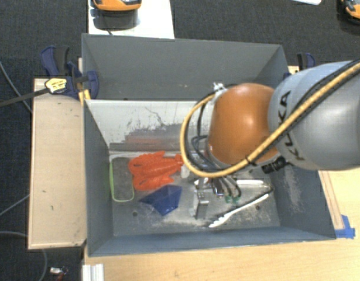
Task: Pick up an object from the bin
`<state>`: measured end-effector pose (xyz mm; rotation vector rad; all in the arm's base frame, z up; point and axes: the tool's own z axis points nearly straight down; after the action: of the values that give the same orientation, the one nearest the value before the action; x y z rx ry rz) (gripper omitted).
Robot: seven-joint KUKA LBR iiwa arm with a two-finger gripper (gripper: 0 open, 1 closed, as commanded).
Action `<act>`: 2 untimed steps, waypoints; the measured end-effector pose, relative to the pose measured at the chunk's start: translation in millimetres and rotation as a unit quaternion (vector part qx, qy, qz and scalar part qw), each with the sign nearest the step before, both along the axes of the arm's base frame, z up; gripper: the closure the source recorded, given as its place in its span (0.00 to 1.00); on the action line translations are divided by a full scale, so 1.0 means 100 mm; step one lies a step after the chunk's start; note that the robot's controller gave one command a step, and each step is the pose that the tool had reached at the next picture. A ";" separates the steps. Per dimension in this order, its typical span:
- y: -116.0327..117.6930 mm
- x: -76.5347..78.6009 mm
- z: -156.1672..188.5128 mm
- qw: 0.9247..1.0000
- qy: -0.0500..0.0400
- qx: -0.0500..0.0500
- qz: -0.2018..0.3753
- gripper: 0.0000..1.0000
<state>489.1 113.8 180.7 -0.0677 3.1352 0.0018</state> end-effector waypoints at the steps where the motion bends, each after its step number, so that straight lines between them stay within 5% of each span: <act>1: -0.05 0.07 -0.60 1.000 -0.002 0.001 -0.004 0.00; 2: 0.52 0.21 -0.67 1.000 -0.002 0.002 -0.009 0.00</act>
Offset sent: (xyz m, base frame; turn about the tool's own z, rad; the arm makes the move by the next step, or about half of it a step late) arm 0.0254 0.0688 -0.0620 0.0160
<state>510.4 165.8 114.2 -0.0399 3.1307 0.0071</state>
